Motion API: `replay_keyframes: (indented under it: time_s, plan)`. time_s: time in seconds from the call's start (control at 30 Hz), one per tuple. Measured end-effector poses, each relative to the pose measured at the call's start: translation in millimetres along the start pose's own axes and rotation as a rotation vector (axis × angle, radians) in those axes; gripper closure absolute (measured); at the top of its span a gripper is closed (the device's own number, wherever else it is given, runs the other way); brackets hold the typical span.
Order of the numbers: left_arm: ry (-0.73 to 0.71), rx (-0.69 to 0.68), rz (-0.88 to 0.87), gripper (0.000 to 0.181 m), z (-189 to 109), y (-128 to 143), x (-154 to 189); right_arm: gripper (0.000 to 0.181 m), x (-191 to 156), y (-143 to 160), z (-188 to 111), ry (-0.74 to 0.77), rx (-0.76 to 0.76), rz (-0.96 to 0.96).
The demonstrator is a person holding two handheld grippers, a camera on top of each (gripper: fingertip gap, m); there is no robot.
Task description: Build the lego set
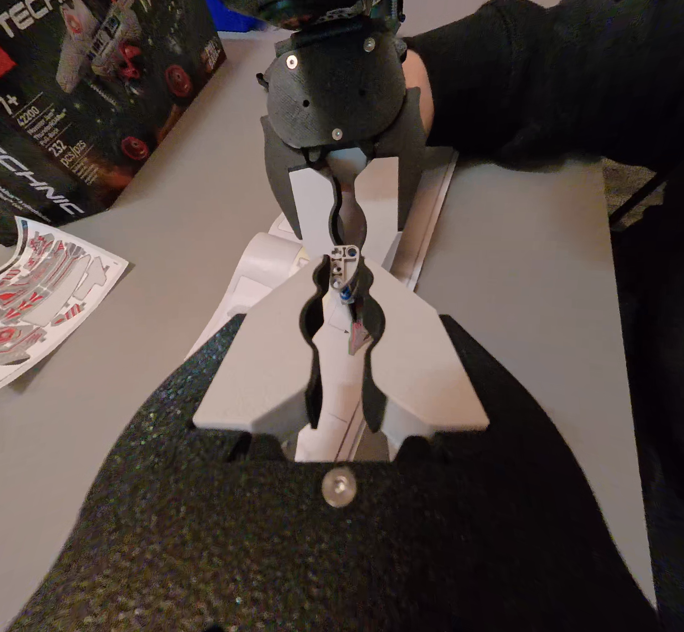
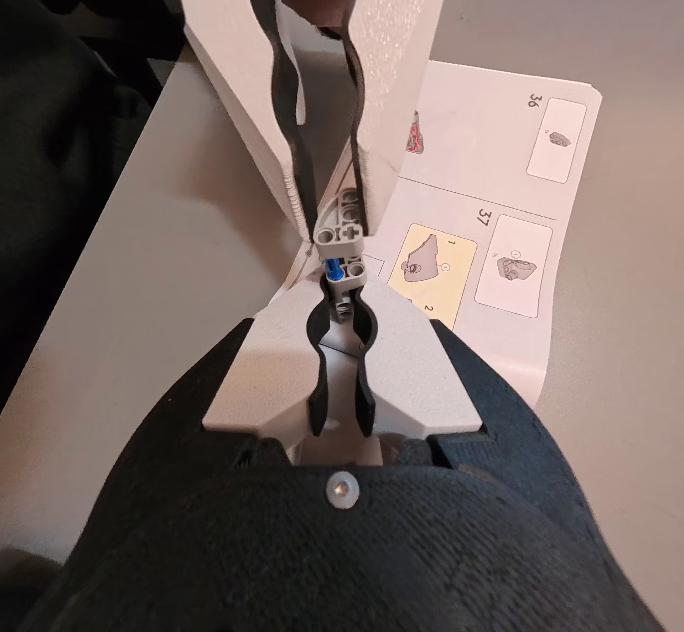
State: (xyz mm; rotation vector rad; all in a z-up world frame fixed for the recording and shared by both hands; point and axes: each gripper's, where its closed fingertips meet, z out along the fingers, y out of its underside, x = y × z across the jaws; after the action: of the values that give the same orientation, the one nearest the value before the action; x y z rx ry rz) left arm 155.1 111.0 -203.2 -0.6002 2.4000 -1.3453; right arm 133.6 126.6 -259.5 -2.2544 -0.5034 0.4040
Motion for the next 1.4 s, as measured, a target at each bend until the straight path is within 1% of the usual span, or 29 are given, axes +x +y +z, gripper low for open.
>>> replay_keyframes:
  time_s: [0.23,0.43,0.57,0.73,0.87,1.07,1.2,1.33,1.4]
  plan:
    - [-0.011,-0.020,-0.098,0.169,1.5,1.1,1.5,0.178,0.0,0.1,0.1,0.003,-0.001,-0.002]
    - [-0.036,-0.021,-0.025,0.169,0.2,1.9,1.5,0.178,0.1,-0.1,0.1,0.005,0.000,-0.005]
    - [-0.062,-0.048,0.069,0.169,0.6,1.1,1.8,0.178,0.1,0.0,0.1,0.002,-0.001,-0.002]
    - [-0.057,-0.040,0.021,0.169,0.9,1.6,1.3,0.178,0.2,0.0,0.2,0.005,-0.001,-0.005]
    - [-0.108,-0.113,0.067,0.169,1.5,1.0,4.3,0.178,0.1,0.2,0.2,0.011,-0.003,-0.013]
    - [-0.119,-0.148,-0.058,0.169,2.2,2.3,4.0,0.178,0.3,0.2,0.2,0.008,-0.003,-0.008]
    - [-0.168,-0.214,-0.046,0.169,2.7,2.7,4.0,0.178,0.5,0.2,0.2,0.009,-0.004,-0.009]
    - [-0.154,-0.264,0.008,0.169,2.8,2.8,4.1,0.178,0.5,0.2,0.1,0.007,-0.004,-0.007]
    - [-0.120,-0.260,-0.037,0.169,2.9,2.6,4.3,0.178,0.5,0.2,0.1,0.007,-0.004,-0.007]
